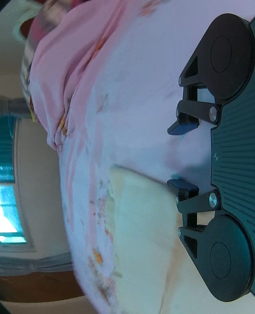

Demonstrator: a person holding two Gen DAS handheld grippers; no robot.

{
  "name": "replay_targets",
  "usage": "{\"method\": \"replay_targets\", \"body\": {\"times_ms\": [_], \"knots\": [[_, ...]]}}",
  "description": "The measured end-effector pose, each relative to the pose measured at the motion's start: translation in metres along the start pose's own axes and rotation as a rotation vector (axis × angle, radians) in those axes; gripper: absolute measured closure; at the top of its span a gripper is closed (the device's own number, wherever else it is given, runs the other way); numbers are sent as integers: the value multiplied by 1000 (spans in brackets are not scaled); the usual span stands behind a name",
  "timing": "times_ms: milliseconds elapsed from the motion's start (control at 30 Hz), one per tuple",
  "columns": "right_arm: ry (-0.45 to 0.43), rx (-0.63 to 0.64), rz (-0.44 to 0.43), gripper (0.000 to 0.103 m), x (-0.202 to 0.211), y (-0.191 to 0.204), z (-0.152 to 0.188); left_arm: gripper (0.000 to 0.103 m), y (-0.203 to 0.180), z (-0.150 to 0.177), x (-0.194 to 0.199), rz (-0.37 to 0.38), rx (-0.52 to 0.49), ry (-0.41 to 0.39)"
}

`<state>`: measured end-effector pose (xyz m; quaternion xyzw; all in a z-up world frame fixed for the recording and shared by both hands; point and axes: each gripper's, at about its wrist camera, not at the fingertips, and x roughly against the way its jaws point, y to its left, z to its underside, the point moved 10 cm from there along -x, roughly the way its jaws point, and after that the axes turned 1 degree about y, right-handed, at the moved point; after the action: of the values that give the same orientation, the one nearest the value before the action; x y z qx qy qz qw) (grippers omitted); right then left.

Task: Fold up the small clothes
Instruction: 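Grasp the sweater's side edge with the right gripper while the left gripper holds its edge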

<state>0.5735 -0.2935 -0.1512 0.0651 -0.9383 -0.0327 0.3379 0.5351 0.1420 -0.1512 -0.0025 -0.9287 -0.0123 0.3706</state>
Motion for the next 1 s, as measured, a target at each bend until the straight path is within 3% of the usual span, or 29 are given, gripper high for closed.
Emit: {"method": "replay_targets", "body": {"times_ms": [67, 133, 267, 433, 500, 567, 600, 700, 733, 800, 867, 1000], "knots": [[-14, -62, -29, 53, 42, -8, 23, 38, 6, 27, 22, -32, -33, 40], [-36, -127, -65, 53, 91, -12, 50, 38, 8, 58, 61, -34, -76, 5], [-51, -217, -129, 53, 177, -7, 103, 38, 11, 125, 135, 71, -12, 5], [-10, -277, -218, 53, 249, 18, 169, 41, -3, 200, 207, 230, 32, 58], [14, -295, -257, 55, 264, 28, 186, 43, -12, 215, 226, 261, 10, 71], [27, -312, -276, 68, 275, 37, 200, 49, -21, 225, 237, 304, 12, 90], [36, -332, -292, 72, 277, 40, 205, 59, -23, 229, 239, 309, 21, 95], [46, -382, -305, 72, 281, 40, 217, 65, -22, 233, 240, 352, 112, 111], [47, -401, -319, 72, 283, 41, 218, 80, -25, 233, 242, 371, 124, 116], [46, -415, -323, 72, 286, 43, 221, 90, -33, 236, 242, 387, 125, 140], [49, -403, -329, 72, 288, 46, 223, 90, -38, 240, 242, 401, 153, 150], [60, -435, -355, 72, 290, 47, 229, 81, -34, 247, 239, 540, 350, 155]]}}
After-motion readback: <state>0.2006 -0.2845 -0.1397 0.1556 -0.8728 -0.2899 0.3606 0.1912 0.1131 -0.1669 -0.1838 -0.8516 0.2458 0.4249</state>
